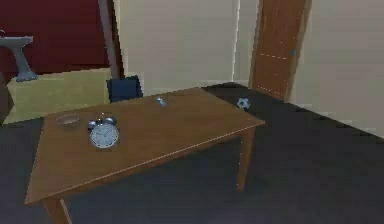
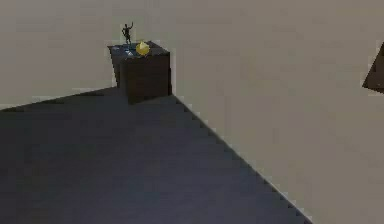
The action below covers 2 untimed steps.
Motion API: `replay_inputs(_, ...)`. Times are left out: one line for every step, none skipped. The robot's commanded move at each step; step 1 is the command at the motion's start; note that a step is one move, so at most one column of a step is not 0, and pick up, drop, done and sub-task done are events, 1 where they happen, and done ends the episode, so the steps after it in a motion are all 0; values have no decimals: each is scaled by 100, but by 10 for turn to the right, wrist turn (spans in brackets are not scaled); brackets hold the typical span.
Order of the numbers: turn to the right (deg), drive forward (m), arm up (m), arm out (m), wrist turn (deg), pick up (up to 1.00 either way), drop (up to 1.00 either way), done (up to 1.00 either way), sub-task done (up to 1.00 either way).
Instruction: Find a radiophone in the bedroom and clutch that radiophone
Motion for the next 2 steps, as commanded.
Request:
replay_inputs(450,0,0,0,0,0,0,0,0)
replay_inputs(180,0,0,0,0,0,0,0,0)
